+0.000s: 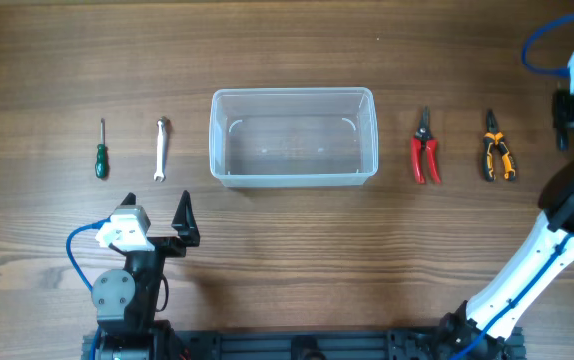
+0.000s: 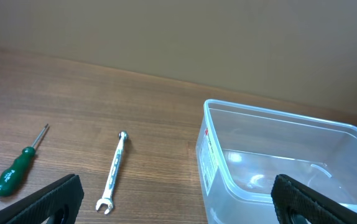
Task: Pack container
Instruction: 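Carry the screwdriver into the container and open the right gripper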
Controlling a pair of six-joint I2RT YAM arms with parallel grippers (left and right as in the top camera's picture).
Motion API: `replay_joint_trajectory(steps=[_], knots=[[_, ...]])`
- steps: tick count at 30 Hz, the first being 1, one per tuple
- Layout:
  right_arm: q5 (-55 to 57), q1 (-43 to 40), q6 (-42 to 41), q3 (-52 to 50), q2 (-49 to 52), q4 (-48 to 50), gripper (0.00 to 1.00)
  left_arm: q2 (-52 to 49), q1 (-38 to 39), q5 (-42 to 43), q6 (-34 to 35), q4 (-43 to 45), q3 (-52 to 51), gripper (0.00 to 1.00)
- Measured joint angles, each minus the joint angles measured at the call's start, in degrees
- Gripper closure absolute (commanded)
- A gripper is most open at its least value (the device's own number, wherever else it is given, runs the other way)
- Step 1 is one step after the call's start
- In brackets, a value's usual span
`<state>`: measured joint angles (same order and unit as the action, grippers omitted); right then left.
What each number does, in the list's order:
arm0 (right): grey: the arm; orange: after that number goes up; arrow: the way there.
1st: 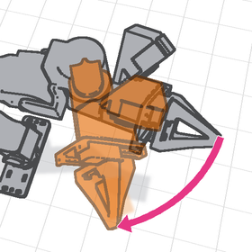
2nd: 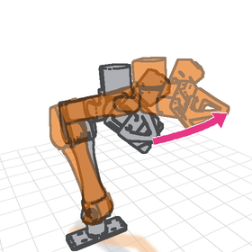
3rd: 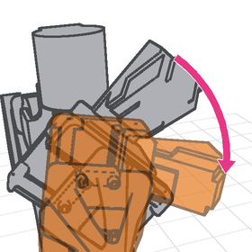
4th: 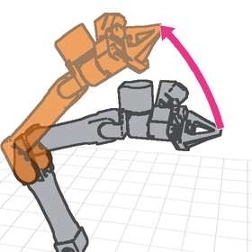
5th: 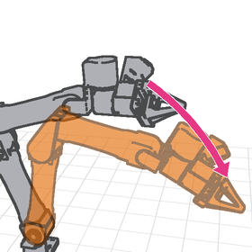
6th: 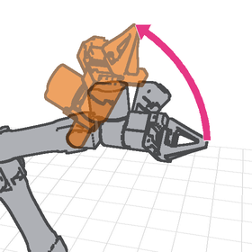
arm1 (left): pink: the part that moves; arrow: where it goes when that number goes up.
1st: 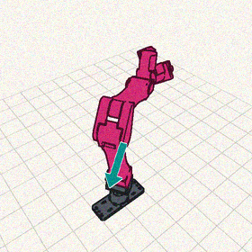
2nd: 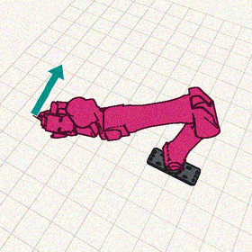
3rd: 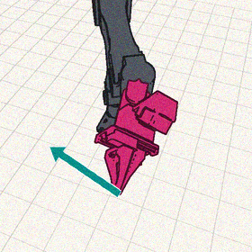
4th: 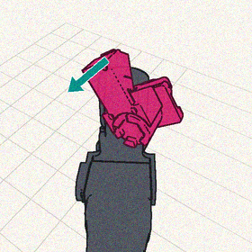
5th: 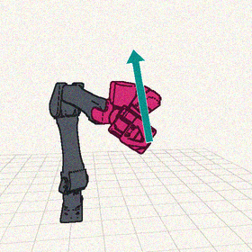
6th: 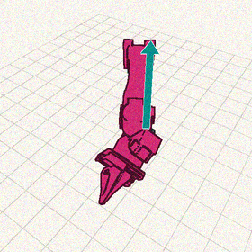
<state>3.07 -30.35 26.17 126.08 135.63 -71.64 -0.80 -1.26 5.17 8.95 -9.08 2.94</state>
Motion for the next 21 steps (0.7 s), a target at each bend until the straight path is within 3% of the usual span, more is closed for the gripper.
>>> replay_joint_trajectory(steps=[6,12,21], knots=[[-4.9,10.4,-0.7,7.2,-9.6,-5.2,0.96,0.0,0.0,0.0,0.0,0.0,0.0,0.0],[-8.1,28.3,-0.1,8.7,-19.9,-8.9,0.96,0.0,0.0,0.0,0.0,0.0,0.0,0.0],[-8.6,52.2,5.6,6.1,-20.3,-13.6,0.96,0.0,0.0,0.0,0.0,0.0,0.0,0.0]])
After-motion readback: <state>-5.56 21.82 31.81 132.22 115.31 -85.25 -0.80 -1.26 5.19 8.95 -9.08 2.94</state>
